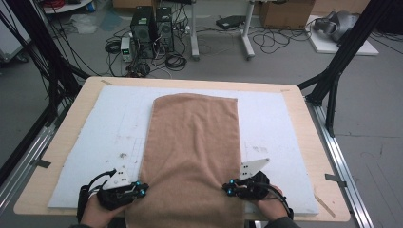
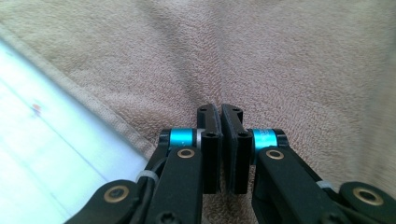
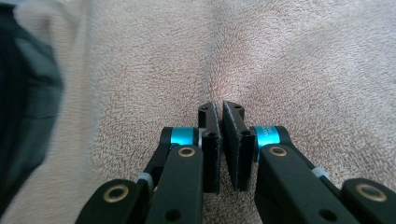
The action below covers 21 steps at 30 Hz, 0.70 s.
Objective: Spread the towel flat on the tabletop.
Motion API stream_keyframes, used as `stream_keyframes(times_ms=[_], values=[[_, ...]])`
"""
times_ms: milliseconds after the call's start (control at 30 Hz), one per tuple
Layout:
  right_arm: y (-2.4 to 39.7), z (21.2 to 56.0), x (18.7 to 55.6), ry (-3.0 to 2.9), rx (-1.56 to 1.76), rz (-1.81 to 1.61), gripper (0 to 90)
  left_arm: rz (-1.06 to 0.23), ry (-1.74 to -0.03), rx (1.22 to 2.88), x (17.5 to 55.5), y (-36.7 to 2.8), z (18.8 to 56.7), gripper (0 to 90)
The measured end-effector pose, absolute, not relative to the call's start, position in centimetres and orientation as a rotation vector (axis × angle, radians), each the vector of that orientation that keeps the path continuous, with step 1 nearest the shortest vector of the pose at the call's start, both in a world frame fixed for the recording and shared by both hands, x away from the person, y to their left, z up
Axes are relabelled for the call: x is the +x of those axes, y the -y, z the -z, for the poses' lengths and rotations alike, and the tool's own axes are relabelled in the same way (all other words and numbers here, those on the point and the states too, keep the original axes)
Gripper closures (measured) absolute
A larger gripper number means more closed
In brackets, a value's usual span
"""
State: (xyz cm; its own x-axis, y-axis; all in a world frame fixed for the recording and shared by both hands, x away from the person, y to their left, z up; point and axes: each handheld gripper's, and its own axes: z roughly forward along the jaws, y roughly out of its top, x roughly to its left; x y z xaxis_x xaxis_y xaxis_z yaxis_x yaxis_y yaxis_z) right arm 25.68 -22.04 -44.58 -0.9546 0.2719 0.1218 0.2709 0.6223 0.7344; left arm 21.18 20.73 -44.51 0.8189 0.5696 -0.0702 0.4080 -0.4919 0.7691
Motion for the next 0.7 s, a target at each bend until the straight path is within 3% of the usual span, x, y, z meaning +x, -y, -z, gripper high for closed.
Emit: stream_keyframes(times_ms=[200, 700], values=[[23.0, 43.0, 25.2, -2.776, 0.504, -1.365, 78.5, -0.243, -0.708, 2.117, 20.8, -21.4, 43.1, 80.4], [22.4, 41.6, 30.6, -2.654, 0.688, -1.380, 46.5, -0.281, -0.800, 2.013, 26.4, -21.2, 41.3, 54.1]])
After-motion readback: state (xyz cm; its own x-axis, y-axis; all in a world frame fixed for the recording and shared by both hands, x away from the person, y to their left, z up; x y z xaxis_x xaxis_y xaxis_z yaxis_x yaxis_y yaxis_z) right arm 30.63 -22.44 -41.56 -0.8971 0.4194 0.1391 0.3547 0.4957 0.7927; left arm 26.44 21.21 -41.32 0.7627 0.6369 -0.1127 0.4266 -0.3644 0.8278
